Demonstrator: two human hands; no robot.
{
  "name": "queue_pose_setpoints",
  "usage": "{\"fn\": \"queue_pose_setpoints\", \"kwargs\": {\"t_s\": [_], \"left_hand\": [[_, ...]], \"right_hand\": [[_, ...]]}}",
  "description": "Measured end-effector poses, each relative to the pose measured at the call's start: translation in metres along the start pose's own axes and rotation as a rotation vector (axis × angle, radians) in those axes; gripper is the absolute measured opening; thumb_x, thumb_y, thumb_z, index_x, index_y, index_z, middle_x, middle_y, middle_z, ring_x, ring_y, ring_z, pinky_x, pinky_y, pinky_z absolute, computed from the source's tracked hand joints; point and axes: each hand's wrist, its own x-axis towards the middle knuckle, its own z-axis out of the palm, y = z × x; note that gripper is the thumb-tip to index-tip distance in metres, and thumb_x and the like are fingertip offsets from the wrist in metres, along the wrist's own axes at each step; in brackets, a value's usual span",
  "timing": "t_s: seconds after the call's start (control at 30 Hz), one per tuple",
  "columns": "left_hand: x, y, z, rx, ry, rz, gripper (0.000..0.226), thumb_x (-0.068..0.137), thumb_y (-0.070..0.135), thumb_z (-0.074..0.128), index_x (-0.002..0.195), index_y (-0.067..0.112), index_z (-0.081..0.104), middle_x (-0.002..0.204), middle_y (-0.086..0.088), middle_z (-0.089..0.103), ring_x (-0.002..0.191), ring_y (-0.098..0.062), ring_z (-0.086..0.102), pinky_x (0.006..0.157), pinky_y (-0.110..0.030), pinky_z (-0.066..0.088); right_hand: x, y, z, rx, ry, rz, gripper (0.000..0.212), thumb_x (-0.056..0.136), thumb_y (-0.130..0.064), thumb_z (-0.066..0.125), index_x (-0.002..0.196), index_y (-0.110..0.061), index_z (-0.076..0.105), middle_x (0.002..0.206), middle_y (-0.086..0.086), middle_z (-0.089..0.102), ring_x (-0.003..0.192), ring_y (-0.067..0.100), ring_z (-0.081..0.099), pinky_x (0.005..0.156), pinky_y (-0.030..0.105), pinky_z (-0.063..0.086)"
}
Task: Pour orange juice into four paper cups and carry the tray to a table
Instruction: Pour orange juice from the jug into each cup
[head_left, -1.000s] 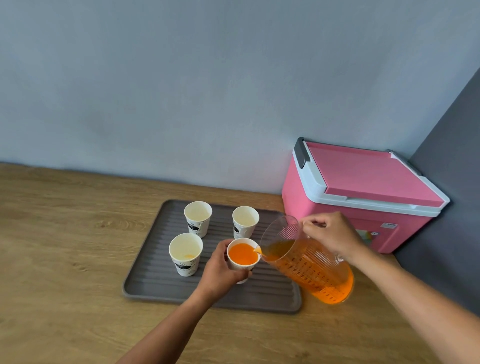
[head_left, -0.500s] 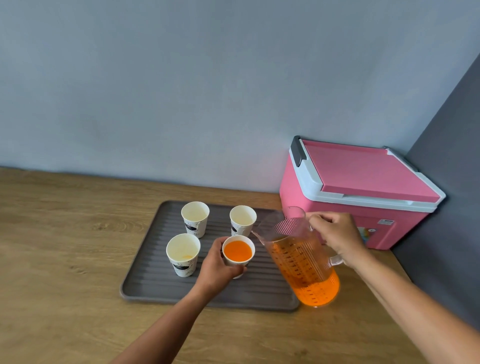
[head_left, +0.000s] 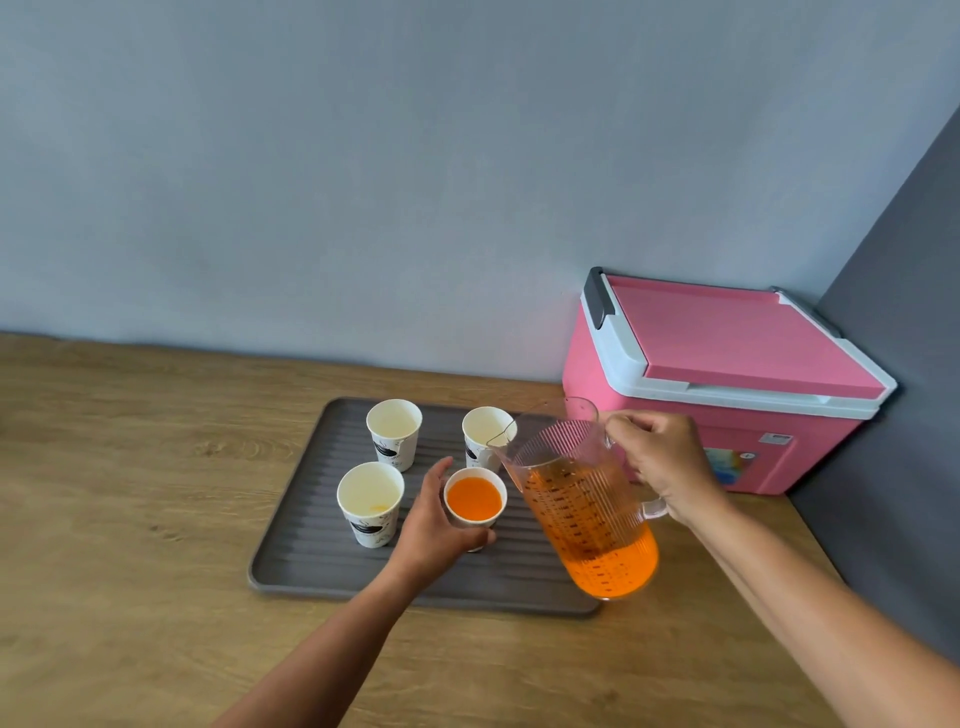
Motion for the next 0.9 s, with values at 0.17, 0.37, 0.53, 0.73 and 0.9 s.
{"fn": "queue_pose_setpoints", "kwargs": {"t_s": [0.17, 0.37, 0.53, 0.73, 0.9], "left_hand": [[-0.012, 0.018, -0.012, 0.107, 0.079, 0.090, 0.122, 0.053, 0.038, 0.091, 0.150, 0.036, 0.017, 0.146, 0.004, 0.036, 0.133, -0.005, 0.034, 0.108, -0.029, 0.032], [-0.029, 0.045, -0.045, 0.078, 0.279, 0.283, 0.070, 0.070, 0.042, 0.082, 0.132, 0.038, 0.048, 0.134, 0.009, 0.046, 0.122, -0.006, 0.049, 0.105, -0.035, 0.044], [-0.026, 0.034, -0.077, 0.256, 0.420, 0.139, 0.081, 0.069, 0.040, 0.082, 0.139, 0.033, 0.041, 0.144, 0.002, 0.038, 0.133, -0.017, 0.037, 0.103, -0.032, 0.036], [-0.017, -0.005, -0.082, 0.291, 0.287, -0.152, 0.123, 0.054, 0.045, 0.090, 0.151, 0.028, 0.016, 0.153, -0.009, 0.025, 0.141, -0.027, 0.022, 0.113, -0.045, 0.027], [-0.014, -0.016, -0.078, 0.222, 0.322, -0.126, 0.097, 0.057, 0.032, 0.090, 0.138, 0.024, 0.037, 0.135, 0.000, 0.045, 0.126, -0.020, 0.044, 0.099, -0.031, 0.039]], "right_hand": [[0.001, -0.006, 0.002, -0.002, -0.019, -0.013, 0.021, 0.087, -0.021, 0.066, 0.072, -0.010, 0.076, 0.033, -0.012, 0.037, 0.031, 0.003, 0.031, 0.038, 0.018, 0.027], [0.004, -0.016, 0.008, -0.005, -0.047, -0.036, 0.027, 0.088, -0.020, 0.067, 0.062, -0.014, 0.072, 0.032, -0.012, 0.036, 0.029, 0.003, 0.031, 0.036, 0.012, 0.026], [0.005, -0.023, 0.016, -0.007, -0.086, -0.060, 0.032, 0.087, -0.021, 0.068, 0.055, -0.026, 0.069, 0.032, -0.010, 0.043, 0.030, 0.003, 0.034, 0.046, 0.019, 0.029], [0.004, -0.034, 0.026, -0.032, -0.121, -0.112, 0.014, 0.089, -0.019, 0.067, 0.078, -0.020, 0.075, 0.034, -0.019, 0.051, 0.038, -0.002, 0.048, 0.059, 0.025, 0.039], [0.005, -0.039, 0.029, -0.072, -0.156, -0.123, 0.015, 0.090, -0.020, 0.066, 0.094, -0.011, 0.078, 0.033, -0.026, 0.048, 0.040, -0.009, 0.049, 0.065, 0.023, 0.039]]}}
